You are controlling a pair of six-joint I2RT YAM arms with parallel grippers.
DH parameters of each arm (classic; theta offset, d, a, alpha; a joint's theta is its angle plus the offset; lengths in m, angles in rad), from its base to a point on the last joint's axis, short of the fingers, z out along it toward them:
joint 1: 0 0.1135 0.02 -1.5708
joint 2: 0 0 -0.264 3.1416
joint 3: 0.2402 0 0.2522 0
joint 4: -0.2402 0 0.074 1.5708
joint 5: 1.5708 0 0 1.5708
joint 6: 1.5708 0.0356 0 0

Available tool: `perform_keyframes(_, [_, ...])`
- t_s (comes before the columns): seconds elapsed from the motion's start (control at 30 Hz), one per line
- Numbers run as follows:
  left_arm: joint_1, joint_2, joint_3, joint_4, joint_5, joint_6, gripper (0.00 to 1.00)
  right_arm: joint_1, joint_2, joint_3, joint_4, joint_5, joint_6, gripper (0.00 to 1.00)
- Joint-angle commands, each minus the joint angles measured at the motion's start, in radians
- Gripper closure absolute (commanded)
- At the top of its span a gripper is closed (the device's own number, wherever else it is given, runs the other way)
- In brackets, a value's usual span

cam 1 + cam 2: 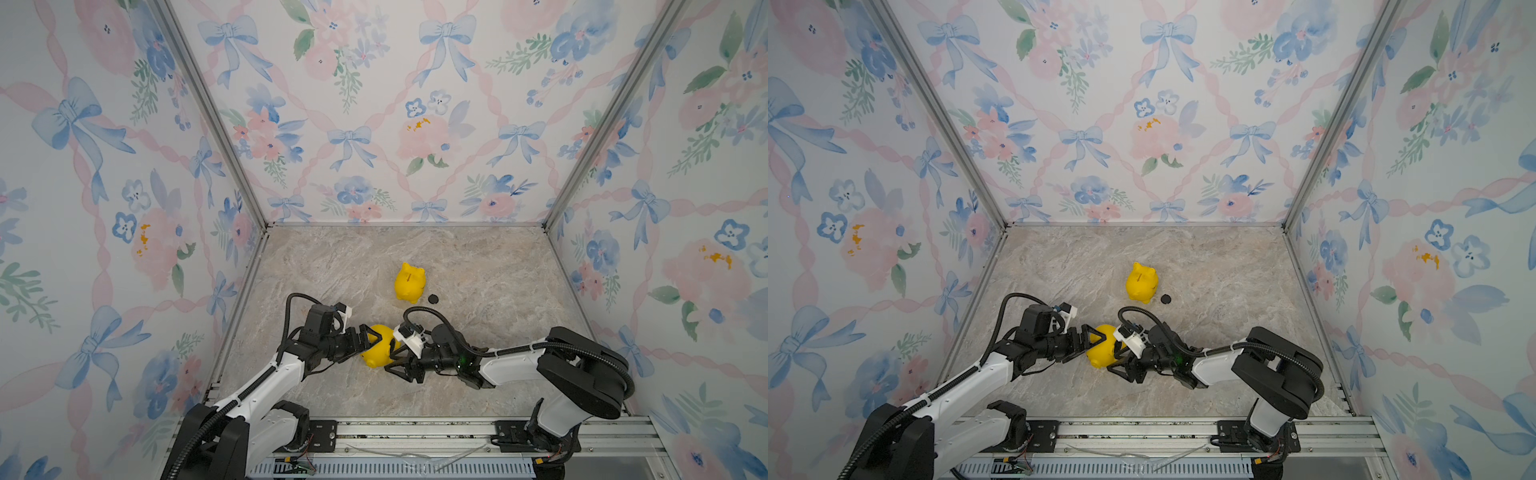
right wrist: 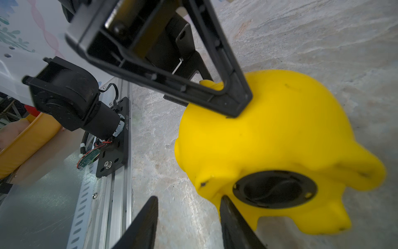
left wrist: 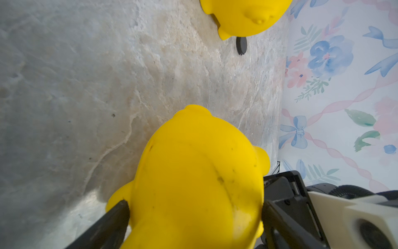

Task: Open piggy banks
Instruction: Adjust the piggy bank at the center of the board.

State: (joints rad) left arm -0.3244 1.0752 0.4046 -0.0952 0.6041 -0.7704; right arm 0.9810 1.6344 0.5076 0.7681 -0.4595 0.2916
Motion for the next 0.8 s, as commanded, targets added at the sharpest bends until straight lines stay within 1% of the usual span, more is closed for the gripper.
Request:
perform_keyframes(0.0, [0.006, 0.042, -0.011, -0.029, 0.026, 0.029, 0.05, -0.021, -0.024, -0.034, -0.004, 0.007, -0.022, 0.51])
perform_keyframes(0.13, [0.019, 0.058, -0.014, -0.017, 0.022, 0.030, 0.07, -0.067, -0.064, -0.074, -0.003, 0.010, -0.024, 0.51])
perform_keyframes(0.3, [0.027, 0.066, -0.017, -0.014, 0.025, 0.032, 0.07, -0.096, -0.084, -0.074, -0.035, 0.040, -0.045, 0.56])
perform_keyframes(0.47, [0.028, 0.062, -0.020, -0.015, 0.025, 0.031, 0.07, -0.131, -0.048, -0.055, -0.017, 0.060, -0.028, 0.63])
perform_keyframes(0.7, [0.030, 0.062, -0.021, -0.015, 0.028, 0.031, 0.07, -0.146, 0.015, -0.007, 0.055, 0.020, 0.019, 0.69])
perform_keyframes(0.77, [0.031, 0.063, -0.020, -0.015, 0.029, 0.031, 0.07, -0.145, 0.060, -0.007, 0.099, 0.011, 0.045, 0.69])
